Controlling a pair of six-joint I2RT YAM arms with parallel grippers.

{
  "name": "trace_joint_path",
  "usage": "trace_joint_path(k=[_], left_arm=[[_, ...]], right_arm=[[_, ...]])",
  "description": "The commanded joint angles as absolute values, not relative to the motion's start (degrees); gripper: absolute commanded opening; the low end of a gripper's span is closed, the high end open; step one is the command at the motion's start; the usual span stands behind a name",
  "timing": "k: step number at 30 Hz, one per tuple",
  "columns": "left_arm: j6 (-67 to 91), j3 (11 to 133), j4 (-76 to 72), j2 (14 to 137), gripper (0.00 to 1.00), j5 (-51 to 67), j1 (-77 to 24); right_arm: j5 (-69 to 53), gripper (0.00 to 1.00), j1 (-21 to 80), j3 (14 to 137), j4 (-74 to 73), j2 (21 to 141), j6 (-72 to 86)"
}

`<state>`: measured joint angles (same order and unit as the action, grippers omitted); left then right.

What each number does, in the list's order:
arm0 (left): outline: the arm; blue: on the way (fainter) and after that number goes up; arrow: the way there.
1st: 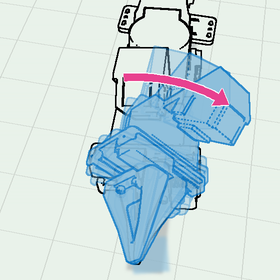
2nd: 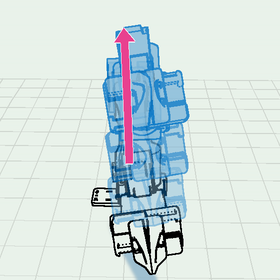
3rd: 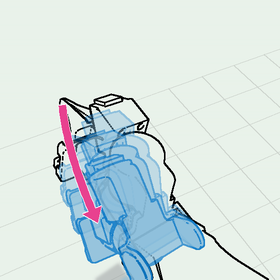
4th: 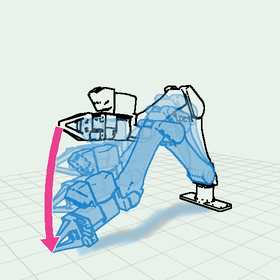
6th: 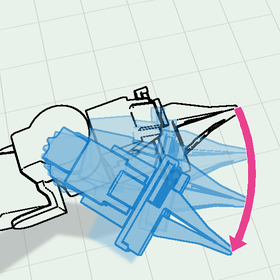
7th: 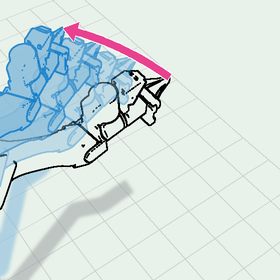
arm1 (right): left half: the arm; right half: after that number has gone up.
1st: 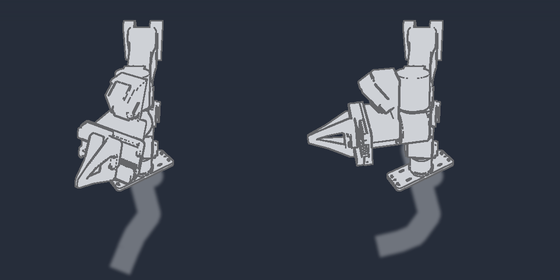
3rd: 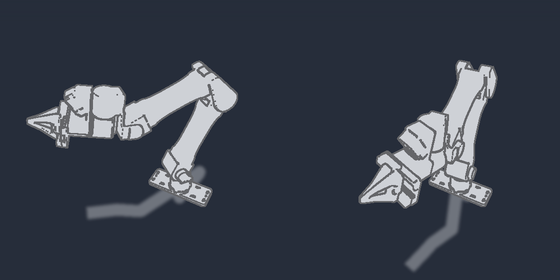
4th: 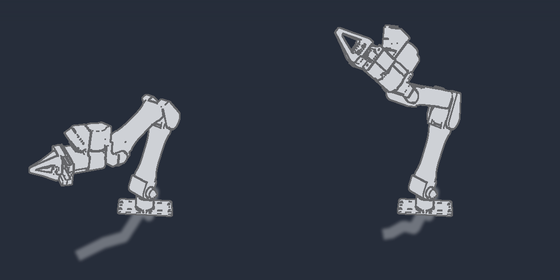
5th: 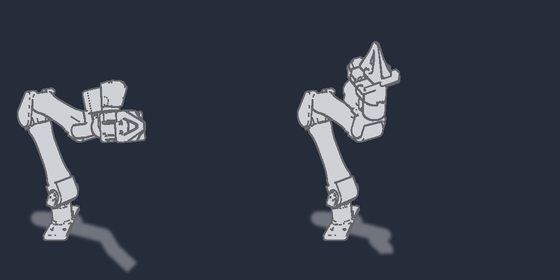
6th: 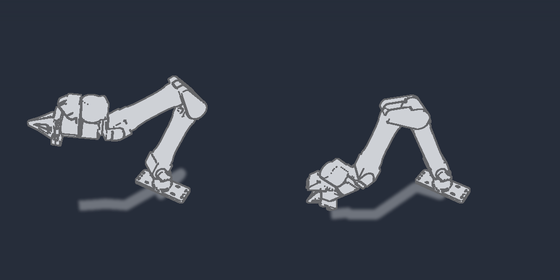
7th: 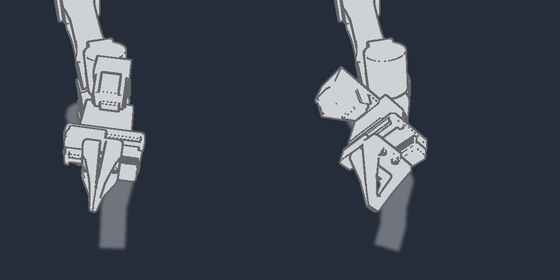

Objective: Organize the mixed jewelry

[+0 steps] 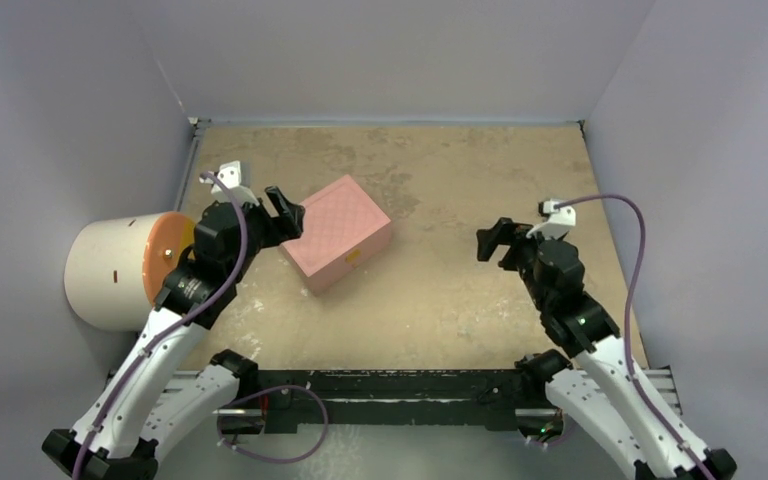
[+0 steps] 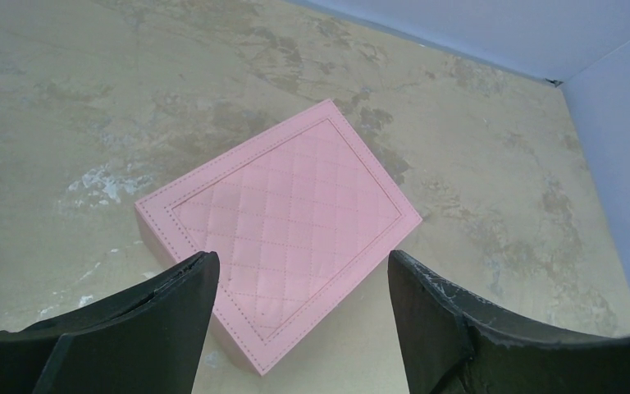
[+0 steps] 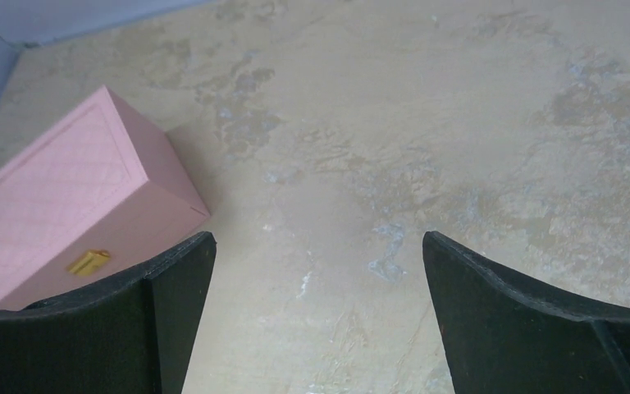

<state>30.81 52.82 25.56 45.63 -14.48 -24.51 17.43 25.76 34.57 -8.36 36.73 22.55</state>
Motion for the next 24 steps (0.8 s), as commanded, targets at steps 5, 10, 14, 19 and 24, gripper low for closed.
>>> trace_joint_path(k=[5,10,14,19,24], left_arm=[[30.2,51.6,21.1,41.2,0.75,-11.2,-24.6],[29.4,51.5,21.1,38.3,0.75,-9.8,-24.6],[27.9,48.2,17.8,34.6,0.76,-7.8,-24.6],[27.3,45.6,14.0,31.6,0.77,-3.8,-24.6],[27.6,44.3,12.0,30.4,0.77,-2.3,-24.6]], right_arm=[[21.1,0.99,25.7,36.2,-15.8,28.3,28.9],[16.7,0.99,25.7,39.8,-19.8,26.8,30.3],[12.0,0.99,25.7,43.4,-22.8,28.4,27.4],[10.0,0.99,25.7,42.1,-20.6,27.2,23.9],[9.3,0.99,25.7,40.3,-17.9,25.9,22.0]])
